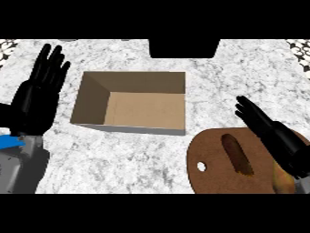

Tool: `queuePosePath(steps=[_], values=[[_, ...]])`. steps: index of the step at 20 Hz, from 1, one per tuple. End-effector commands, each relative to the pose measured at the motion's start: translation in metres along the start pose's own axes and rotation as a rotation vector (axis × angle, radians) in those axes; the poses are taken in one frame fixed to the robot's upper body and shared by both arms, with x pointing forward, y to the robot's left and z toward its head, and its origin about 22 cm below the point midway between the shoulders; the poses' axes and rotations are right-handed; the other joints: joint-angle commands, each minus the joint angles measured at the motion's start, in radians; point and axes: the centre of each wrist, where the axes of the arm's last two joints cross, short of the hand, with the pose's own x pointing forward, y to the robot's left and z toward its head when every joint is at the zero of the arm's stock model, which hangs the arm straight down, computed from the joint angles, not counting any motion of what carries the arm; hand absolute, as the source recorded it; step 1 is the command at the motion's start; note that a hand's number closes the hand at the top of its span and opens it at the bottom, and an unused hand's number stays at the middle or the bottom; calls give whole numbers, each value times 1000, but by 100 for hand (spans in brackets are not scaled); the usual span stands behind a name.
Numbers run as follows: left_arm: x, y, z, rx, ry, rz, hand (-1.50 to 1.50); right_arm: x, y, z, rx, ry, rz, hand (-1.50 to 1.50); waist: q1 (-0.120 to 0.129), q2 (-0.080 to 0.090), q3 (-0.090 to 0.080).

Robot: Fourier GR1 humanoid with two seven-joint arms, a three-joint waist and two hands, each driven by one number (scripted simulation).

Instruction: Pick the sweet potato from the cutting board and place it in the cardboard box

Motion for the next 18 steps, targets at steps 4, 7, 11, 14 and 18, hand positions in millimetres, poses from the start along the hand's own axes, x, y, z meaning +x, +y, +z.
queuePosePath(steps=[4,7,11,14,18], values=[[-33,69,22,130,138,-448,0,28,-12,-6,161,-21,218,-150,22,42,-5],[-36,77,25,118,208,-480,0,94,-16,-8,306,-119,733,-150,102,-9,-34],[-55,117,40,201,282,-663,0,47,-37,9,420,-17,871,-150,10,48,-2],[-63,123,46,206,285,-662,0,-7,-71,20,400,-132,598,-150,9,48,-1],[-60,119,41,202,283,-665,0,8,-109,7,502,-231,671,-150,9,41,-4]])
